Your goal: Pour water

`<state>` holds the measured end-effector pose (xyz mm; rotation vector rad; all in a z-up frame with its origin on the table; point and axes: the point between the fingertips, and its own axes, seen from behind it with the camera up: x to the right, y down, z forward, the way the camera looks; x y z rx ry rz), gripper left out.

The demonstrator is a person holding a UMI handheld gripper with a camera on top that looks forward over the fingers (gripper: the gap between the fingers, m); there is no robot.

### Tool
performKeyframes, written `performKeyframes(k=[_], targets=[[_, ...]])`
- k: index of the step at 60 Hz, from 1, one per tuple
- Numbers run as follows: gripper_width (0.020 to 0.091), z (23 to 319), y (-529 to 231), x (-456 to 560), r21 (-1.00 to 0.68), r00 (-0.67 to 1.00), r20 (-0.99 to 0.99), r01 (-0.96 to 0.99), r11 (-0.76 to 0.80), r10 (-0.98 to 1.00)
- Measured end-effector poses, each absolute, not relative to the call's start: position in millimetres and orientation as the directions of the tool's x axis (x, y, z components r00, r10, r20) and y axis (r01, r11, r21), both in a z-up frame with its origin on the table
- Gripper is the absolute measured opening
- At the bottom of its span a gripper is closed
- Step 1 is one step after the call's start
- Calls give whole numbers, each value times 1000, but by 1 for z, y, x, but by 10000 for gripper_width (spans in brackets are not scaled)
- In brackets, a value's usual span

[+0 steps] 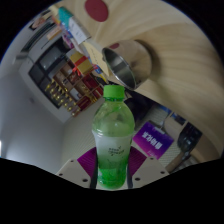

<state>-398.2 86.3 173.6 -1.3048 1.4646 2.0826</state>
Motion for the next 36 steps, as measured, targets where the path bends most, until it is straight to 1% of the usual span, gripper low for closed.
performKeyframes(k=[7, 10, 13, 14, 16, 19, 21, 22, 23, 24, 27, 28, 30, 31, 32, 36], targets=[[414, 186, 83, -384, 675, -638, -728, -601, -428, -250], [414, 188, 98, -385, 684, -651, -718, -592, -427, -247], [416, 190, 99, -384, 684, -652, -716, -586, -434, -250], [416, 192, 88, -383, 681, -649, -719, -585, -440, -250], [415, 193, 95, -385, 670, -637, -729, -588, -454, -251], [411, 195, 95, -390, 604, -575, -783, -615, -506, -235], [417, 197, 91, -395, 511, -490, -848, -652, -560, -204], [411, 201, 74, -399, 450, -432, -883, -672, -588, -181], [413, 197, 68, -402, 374, -364, -919, -687, -623, -150], [414, 198, 73, -406, 310, -293, -946, -703, -640, -137], [415, 193, 69, -402, 55, -47, -998, -738, -672, -30], [414, 193, 60, -395, -51, 38, -999, -741, -669, 34], [415, 198, 63, -380, -235, 200, -971, -736, -635, 128], [418, 208, 60, -369, -325, 270, -945, -730, -601, 183], [415, 216, 79, -361, -392, 344, -918, -726, -565, 195], [418, 241, 99, -304, -697, 630, -717, -627, -348, 300]])
